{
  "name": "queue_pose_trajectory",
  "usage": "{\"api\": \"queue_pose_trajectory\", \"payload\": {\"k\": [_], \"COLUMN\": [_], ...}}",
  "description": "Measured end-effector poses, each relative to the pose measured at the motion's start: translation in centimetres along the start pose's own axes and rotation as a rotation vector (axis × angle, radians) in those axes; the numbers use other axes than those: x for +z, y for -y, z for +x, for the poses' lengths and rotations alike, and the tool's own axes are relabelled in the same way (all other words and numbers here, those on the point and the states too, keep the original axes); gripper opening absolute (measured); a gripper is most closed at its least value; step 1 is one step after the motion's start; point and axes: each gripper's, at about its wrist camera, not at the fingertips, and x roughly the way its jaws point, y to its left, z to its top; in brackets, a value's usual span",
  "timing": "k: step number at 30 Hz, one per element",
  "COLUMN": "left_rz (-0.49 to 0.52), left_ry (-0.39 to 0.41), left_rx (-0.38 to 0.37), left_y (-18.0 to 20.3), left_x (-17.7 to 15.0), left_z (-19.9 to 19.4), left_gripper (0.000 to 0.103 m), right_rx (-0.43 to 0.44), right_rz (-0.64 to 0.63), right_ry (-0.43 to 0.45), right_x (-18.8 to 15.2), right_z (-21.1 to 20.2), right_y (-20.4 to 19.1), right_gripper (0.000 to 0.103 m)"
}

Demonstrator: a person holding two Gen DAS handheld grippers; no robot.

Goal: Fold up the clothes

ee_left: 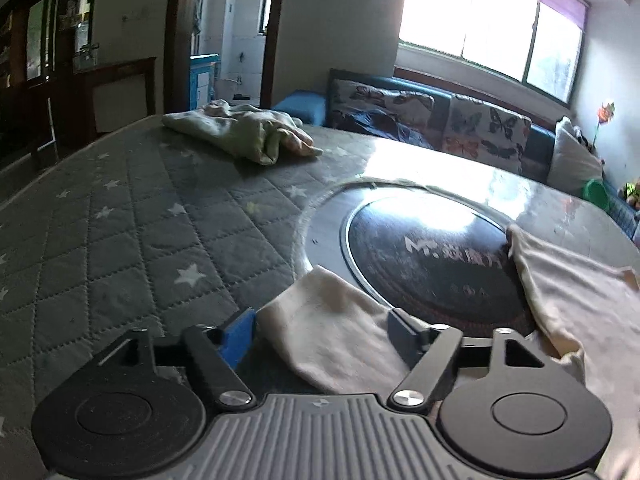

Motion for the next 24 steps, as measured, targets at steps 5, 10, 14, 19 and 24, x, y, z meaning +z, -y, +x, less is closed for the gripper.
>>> {"api": "queue_pose_trajectory", "payload": {"k": [5,10,14,19,24], "left_rz": [0.008,-0.019,-0.002,0.004,-0.014], "left_ry": [-0.009,0.004,0.024,0.039,0.039], "left_rx": [0.041,0.069,0.127,0.181,0.202], "left_y": [0.1,-1.1,-1.2,-1.8,-3.1], "left_x": [-0.4,-0.3,-0.2,-0.3,-0.3], "left_z": [0.7,1.0,1.2,1.2,0.8], "left_gripper": [0.061,0.014,0.009,0.008,0.009], "right_rx": [-0.011,-0.032,-0.058,-0.101,-0.125], "right_rz": [0.001,0.024,0.039,0.081,0.066], "right_ry": [0.005,0.011,0.014,0.007,-0.005], "right_x": [-0.1,0.2,0.8,2.5,4.3], "right_z": [0.3,0.5,1.0,2.6,4.5], "right_y": [0.0,0.8,1.9,4.2,5.4], "right_gripper": [0.103,0.103,0.103,0.103,0.103]}}
